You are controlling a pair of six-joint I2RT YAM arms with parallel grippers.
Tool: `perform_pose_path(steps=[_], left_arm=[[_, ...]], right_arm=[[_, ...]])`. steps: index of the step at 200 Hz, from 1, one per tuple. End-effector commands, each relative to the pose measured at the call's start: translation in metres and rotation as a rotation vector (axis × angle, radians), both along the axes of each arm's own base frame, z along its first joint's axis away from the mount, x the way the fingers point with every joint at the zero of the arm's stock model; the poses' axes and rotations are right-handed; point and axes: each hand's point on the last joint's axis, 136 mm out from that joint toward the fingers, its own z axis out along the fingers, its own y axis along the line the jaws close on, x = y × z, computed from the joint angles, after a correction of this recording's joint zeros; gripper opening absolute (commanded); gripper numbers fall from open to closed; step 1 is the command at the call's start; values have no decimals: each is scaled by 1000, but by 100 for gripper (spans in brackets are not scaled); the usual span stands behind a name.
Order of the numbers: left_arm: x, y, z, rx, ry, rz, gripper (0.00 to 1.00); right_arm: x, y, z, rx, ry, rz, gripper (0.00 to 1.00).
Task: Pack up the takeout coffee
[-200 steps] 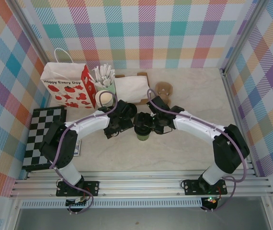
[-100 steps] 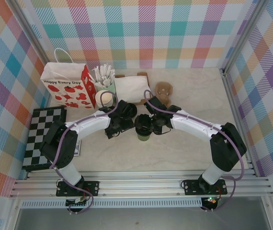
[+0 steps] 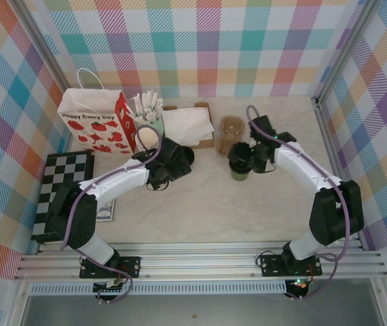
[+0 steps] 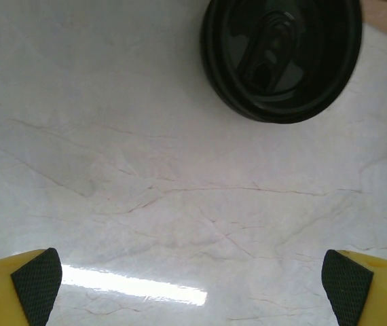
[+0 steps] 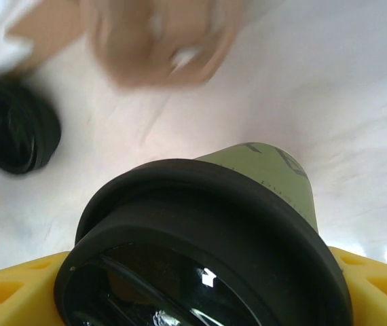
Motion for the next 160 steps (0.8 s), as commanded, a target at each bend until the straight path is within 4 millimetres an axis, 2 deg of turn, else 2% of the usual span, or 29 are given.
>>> perform_pose_path(steps=[1, 30, 72, 123, 139, 160], left_arm=[[8, -12, 20, -68, -100, -48, 100], [11, -42, 33, -199, -147, -145, 100], [14, -46, 31, -176, -144, -148, 100], [16, -53, 34, -194, -150, -178, 100], [19, -65, 49, -254, -213, -226, 100], [18, -68, 65, -298, -285, -259, 100]], right_arm=[[22, -36, 19, -17, -43, -14, 82], [59, -68, 27, -13, -70, -78, 82], [113, -91, 28, -11, -96, -112, 83], [163, -94, 15, 11, -75, -139, 84], [174, -94, 10, 14, -53, -149, 84], [184, -96, 3, 8, -29, -163, 86]])
